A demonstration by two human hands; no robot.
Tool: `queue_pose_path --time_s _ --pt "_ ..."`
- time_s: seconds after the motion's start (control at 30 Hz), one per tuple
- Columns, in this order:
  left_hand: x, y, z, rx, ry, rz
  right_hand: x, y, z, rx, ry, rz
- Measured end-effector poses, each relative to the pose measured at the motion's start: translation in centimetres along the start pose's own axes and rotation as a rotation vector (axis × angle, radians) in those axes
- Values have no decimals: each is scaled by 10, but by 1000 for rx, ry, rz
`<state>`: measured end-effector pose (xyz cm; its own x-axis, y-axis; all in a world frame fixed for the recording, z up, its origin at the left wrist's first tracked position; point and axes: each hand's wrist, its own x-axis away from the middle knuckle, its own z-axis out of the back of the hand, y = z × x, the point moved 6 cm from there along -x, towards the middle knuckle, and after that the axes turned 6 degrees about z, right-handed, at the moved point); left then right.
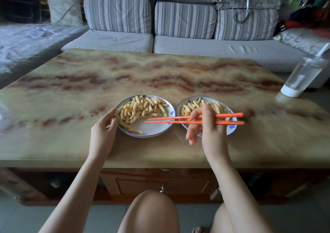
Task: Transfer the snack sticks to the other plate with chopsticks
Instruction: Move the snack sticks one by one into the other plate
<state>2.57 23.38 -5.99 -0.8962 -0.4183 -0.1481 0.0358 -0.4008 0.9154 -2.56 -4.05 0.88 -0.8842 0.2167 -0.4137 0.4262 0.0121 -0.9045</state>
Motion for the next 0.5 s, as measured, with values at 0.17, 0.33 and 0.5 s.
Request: queue_pose_path --time_s 0.17,0.33,0.5 --pt "-2 -1 0 -1 -4 -3 4 5 -16 -3 -121 -28" --pt "-2 -2 0 -16 3 -15 6 11 -23 12 -168 -82" --pt "-1 -1 0 -13 2 -13 5 10 -19 2 -102 -61"
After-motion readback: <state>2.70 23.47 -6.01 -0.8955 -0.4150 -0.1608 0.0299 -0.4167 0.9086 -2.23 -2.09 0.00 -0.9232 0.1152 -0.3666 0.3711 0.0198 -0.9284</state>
